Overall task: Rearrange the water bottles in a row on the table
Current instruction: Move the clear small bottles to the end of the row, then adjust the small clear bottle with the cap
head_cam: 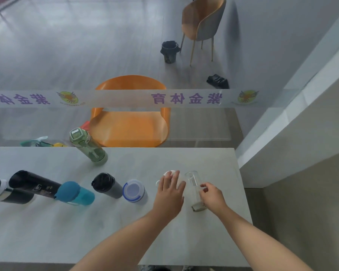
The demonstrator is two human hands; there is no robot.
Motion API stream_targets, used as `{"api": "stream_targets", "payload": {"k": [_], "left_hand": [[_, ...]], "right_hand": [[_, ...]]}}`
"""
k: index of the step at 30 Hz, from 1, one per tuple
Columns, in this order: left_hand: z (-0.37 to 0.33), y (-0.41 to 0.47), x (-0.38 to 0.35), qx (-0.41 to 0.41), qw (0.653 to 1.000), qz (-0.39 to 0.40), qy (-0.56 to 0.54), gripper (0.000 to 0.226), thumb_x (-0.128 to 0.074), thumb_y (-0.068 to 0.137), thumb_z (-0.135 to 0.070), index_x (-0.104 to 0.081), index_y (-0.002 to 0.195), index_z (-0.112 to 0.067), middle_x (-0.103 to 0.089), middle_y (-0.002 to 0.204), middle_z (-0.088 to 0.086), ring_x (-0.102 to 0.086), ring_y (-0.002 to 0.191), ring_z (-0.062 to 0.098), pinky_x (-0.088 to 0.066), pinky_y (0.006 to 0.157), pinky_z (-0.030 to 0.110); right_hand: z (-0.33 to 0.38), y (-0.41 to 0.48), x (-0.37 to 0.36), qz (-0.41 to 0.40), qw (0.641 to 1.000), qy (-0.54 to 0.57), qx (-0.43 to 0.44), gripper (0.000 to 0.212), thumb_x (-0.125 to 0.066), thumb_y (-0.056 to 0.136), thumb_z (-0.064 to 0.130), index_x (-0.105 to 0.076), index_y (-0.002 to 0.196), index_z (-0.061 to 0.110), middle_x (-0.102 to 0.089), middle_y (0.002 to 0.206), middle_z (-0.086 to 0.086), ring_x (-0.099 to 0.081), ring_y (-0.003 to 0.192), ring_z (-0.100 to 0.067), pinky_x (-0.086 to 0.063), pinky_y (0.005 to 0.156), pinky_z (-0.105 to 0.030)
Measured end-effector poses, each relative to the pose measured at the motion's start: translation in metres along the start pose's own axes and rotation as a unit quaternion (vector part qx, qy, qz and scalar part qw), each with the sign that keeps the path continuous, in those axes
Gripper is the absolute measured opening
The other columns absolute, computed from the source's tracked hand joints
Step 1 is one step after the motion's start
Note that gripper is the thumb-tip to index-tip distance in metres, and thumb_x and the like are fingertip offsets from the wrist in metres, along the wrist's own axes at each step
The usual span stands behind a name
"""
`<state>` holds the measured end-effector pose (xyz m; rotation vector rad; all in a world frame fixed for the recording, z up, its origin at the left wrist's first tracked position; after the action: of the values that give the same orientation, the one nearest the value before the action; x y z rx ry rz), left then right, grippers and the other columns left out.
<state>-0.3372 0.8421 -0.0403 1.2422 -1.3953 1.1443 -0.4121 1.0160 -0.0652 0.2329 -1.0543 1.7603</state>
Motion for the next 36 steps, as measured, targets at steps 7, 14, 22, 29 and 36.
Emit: {"api": "stream_targets", "payload": {"k": [7,14,22,29,36], "left_hand": [[-0.044,-0.018,-0.033,-0.124,0.991,-0.026,-0.052,0.030,-0.056,0.078,-0.014,-0.056,0.108,-0.018,-0.058,0.114,0.003,-0.054,0.098,0.029,-0.048,0.078,0.037],[-0.054,-0.011,-0.067,0.150,0.949,0.128,-0.247,0.055,-0.055,0.093,-0.030,-0.032,0.142,-0.025,-0.038,0.143,0.001,-0.041,0.123,0.027,-0.045,0.097,0.038],[-0.059,0.003,-0.082,0.235,0.892,0.111,-0.371,0.049,-0.063,0.090,-0.037,-0.039,0.132,-0.029,-0.056,0.116,0.003,-0.053,0.107,0.021,-0.047,0.084,0.032],[-0.074,0.021,-0.038,0.210,0.900,0.127,-0.360,0.051,-0.060,0.092,-0.034,-0.039,0.138,-0.030,-0.048,0.115,0.006,-0.053,0.106,0.025,-0.044,0.087,0.031],[-0.074,0.043,-0.006,0.207,0.905,0.070,-0.365,0.044,-0.061,0.092,-0.036,-0.044,0.130,-0.023,-0.062,0.101,0.003,-0.061,0.089,0.018,-0.051,0.080,0.036]], "right_hand": [[-0.045,0.003,0.005,0.043,0.999,-0.001,-0.033,0.056,-0.072,0.085,0.040,-0.055,0.135,0.023,-0.058,0.124,-0.005,-0.065,0.101,-0.024,-0.057,0.090,-0.041],[-0.052,0.007,-0.003,0.128,0.986,0.092,-0.052,0.055,-0.067,0.091,0.037,-0.043,0.141,0.037,-0.063,0.120,-0.001,-0.059,0.057,-0.019,-0.049,0.050,-0.026],[-0.067,0.007,-0.002,0.167,0.968,0.169,-0.077,0.056,-0.064,0.091,0.049,-0.041,0.141,0.039,-0.067,0.110,-0.010,-0.061,0.058,-0.022,-0.056,0.059,-0.032],[-0.048,-0.012,0.048,0.171,0.963,0.181,-0.099,0.055,-0.067,0.090,0.051,-0.045,0.137,0.034,-0.067,0.105,-0.010,-0.061,0.062,-0.017,-0.056,0.062,-0.030],[-0.031,-0.020,0.072,0.143,0.971,0.189,-0.042,0.024,-0.067,0.094,0.030,-0.066,0.113,0.015,-0.056,0.082,-0.006,-0.047,0.056,-0.013,-0.047,0.060,-0.029]]}}
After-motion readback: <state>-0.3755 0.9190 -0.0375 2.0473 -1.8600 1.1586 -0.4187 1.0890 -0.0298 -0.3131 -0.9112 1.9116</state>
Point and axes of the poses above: each hand's wrist, its own y-axis towards the middle knuckle, its own x-axis out of the back of the hand, z = x × y, the point moved 1 cm from there along y, towards the middle knuckle
